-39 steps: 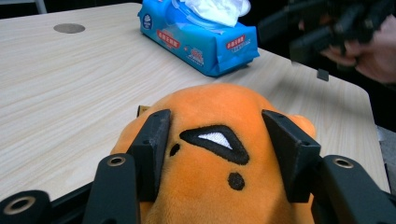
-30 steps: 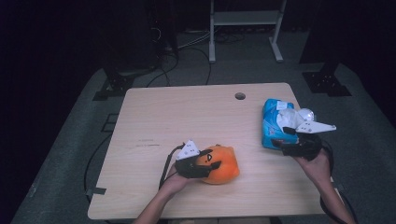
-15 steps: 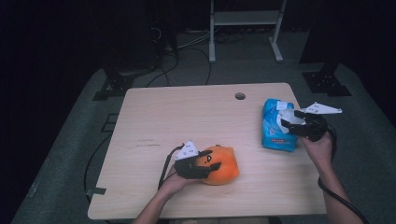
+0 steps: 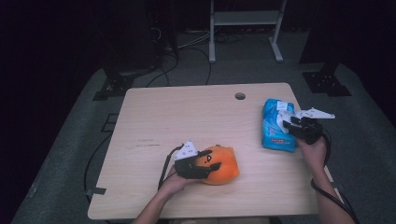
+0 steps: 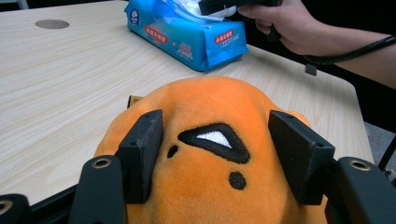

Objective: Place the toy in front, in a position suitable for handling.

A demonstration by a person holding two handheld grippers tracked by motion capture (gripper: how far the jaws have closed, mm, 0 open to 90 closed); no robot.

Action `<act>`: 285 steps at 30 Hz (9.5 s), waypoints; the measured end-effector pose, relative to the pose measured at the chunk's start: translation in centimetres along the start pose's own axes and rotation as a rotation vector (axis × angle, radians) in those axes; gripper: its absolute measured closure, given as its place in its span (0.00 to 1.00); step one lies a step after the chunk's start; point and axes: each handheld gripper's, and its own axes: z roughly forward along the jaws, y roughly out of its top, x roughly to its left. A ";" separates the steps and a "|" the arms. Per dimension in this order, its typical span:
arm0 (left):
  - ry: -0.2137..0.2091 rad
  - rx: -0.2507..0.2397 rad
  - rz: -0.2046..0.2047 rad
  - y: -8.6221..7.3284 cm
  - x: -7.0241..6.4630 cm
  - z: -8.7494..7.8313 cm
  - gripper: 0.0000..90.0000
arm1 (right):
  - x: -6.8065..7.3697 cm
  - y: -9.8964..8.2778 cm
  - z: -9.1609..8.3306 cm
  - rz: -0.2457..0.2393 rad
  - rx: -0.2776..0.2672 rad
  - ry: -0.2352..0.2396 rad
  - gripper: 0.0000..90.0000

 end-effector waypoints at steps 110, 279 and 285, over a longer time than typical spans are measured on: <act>-0.076 0.083 0.145 0.5 -0.3 -0.4 0.21 | 17.0 2.7 1.8 0.017 0.124 0.879 0.69; -0.006 0.117 0.093 0.8 2.3 -1.5 0.34 | 21.4 0.7 -5.2 -0.373 0.023 0.701 0.90; -0.022 0.110 0.079 0.6 2.7 -1.7 0.34 | 19.0 0.7 -4.8 -0.312 0.027 0.663 0.90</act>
